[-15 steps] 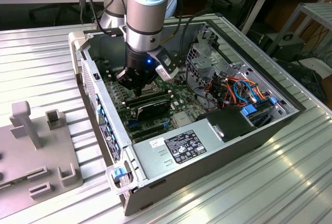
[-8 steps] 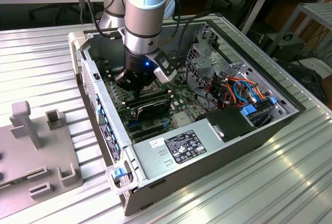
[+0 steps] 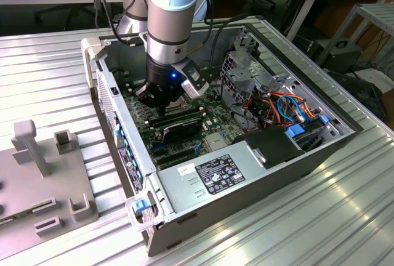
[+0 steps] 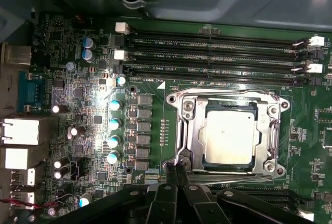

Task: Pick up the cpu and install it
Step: 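Install the second cpu locking lever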

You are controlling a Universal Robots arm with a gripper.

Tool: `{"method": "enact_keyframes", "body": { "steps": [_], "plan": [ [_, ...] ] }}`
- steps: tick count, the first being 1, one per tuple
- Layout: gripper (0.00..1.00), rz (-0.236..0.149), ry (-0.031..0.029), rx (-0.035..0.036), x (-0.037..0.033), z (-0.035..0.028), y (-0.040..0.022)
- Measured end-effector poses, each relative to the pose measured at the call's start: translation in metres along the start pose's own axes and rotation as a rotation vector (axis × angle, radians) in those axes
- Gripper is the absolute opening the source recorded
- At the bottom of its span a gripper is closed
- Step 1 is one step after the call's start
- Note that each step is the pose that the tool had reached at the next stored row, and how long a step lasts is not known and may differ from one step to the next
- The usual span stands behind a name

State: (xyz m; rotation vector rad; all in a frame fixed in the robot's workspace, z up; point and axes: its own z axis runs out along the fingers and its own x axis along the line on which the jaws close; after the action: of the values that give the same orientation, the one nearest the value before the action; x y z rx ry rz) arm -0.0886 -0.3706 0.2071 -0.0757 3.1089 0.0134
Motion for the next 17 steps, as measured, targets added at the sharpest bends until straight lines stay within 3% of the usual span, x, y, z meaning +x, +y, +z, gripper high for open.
{"method": "enact_keyframes", "body": {
  "steps": [17],
  "plan": [
    [0.11,0.0,0.0,-0.0011,0.0,0.001,0.0007]
  ]
}}
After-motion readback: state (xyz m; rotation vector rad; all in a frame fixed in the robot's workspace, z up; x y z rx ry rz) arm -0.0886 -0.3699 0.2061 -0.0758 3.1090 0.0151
